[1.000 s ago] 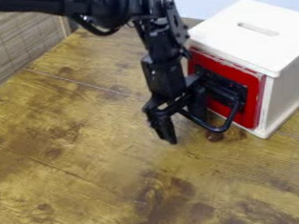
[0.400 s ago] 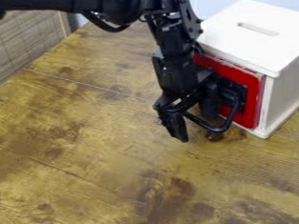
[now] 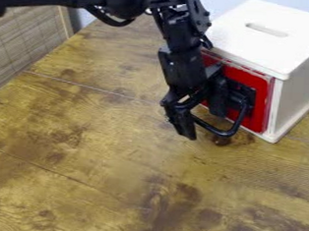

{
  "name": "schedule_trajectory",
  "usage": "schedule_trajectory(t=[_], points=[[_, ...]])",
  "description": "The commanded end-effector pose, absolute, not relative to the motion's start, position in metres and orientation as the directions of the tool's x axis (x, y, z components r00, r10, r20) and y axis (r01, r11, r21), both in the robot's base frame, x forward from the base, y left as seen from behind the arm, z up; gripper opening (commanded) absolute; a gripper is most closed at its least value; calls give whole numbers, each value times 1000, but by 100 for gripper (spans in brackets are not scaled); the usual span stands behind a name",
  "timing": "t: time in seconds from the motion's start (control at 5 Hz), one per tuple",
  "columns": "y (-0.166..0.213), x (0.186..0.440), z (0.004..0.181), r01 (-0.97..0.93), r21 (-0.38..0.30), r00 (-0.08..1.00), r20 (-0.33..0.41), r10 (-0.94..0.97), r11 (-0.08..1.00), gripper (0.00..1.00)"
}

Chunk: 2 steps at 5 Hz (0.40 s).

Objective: Open the drawer

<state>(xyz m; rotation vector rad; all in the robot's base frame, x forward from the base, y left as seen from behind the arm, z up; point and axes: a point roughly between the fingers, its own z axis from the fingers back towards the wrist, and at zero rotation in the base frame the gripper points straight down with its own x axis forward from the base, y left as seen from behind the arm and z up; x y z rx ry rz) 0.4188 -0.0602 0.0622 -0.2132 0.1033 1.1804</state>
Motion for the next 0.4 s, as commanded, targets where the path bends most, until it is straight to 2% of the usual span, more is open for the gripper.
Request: schedule_trajectory(t=[0.0,0.2], points=[[-62,422,79,-898,-165,430,-139,892,407,100],[-58,421,69,-896,-153,436,-117,892,417,100]])
